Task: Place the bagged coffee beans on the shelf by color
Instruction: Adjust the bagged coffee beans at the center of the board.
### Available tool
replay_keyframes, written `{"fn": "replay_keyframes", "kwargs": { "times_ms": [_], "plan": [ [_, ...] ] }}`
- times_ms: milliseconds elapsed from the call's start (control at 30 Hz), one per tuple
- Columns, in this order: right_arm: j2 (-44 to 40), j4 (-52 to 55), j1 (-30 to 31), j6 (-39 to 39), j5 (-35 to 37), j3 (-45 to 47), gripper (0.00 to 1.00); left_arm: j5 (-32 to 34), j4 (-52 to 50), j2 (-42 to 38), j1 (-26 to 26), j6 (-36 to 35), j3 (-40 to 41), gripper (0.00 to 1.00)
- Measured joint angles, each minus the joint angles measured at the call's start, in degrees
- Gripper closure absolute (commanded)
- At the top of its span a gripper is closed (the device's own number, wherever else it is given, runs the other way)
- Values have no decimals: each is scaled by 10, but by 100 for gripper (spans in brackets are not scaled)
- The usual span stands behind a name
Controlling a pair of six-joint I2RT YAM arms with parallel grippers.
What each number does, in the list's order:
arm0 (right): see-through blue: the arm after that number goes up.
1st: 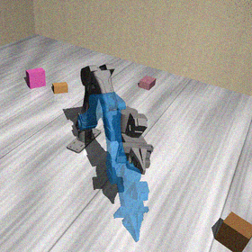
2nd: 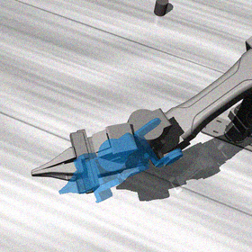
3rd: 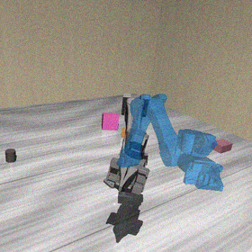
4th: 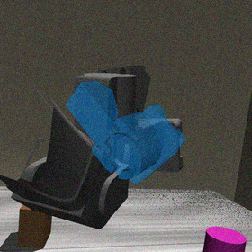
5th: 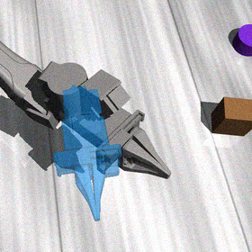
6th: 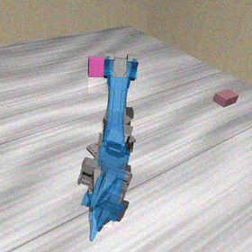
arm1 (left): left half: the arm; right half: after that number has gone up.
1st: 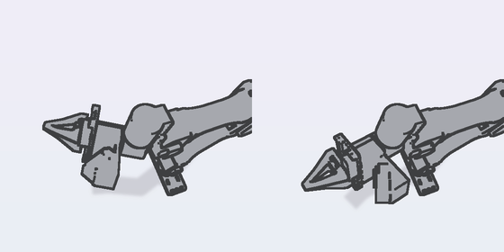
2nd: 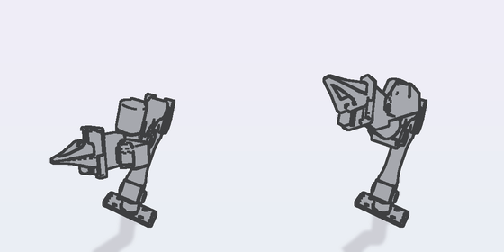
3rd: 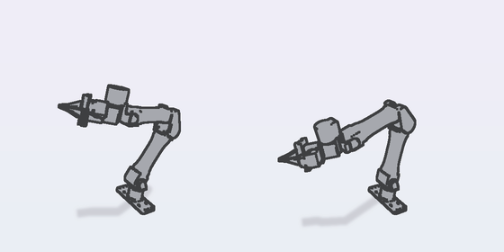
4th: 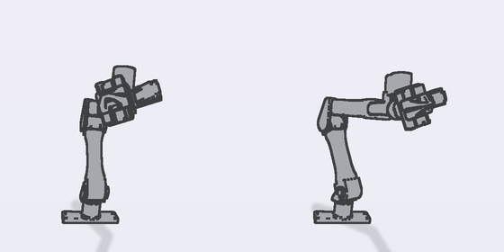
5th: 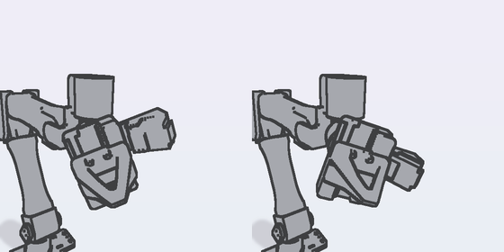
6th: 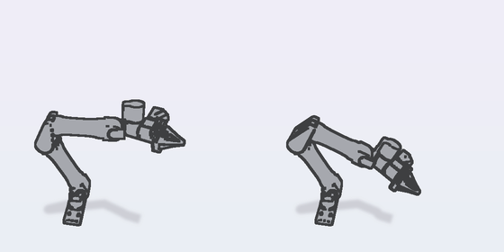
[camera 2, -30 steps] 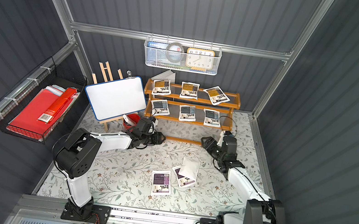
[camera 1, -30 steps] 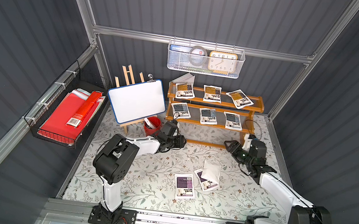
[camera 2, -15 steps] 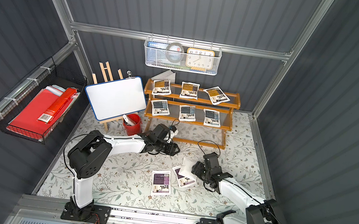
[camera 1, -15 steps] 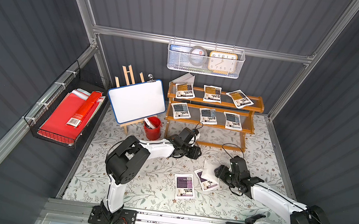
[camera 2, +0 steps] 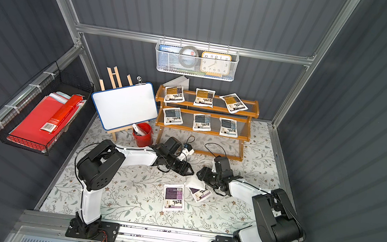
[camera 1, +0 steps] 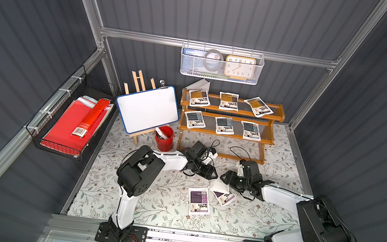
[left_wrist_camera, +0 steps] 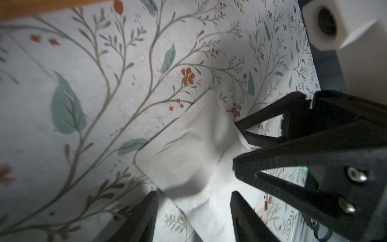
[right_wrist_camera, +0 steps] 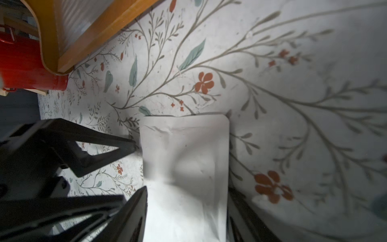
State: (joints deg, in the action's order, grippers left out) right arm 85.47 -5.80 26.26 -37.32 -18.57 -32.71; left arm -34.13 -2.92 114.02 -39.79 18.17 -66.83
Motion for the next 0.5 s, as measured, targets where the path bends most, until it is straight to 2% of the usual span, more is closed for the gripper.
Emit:
{"fn": "replay_keyframes", "kwargs": {
  "times_ms": [133, 200, 333, 400, 500],
  "plan": [
    [34, -16, 0, 8, -30, -21, 40, -34, 9, 4, 2, -4, 6, 40],
    [54, -28, 0, 11, -45, -33, 45, -42, 11, 5, 3, -4, 8, 40],
    [86, -45, 7, 16, -66, -47, 71, -49, 20, 5, 6, -4, 14, 40],
    [91, -49, 9, 10, -69, -45, 79, -51, 23, 5, 9, -3, 16, 40],
    [92, -49, 12, 3, -69, -40, 84, -52, 28, 5, 17, 0, 18, 40]
  ]
}}
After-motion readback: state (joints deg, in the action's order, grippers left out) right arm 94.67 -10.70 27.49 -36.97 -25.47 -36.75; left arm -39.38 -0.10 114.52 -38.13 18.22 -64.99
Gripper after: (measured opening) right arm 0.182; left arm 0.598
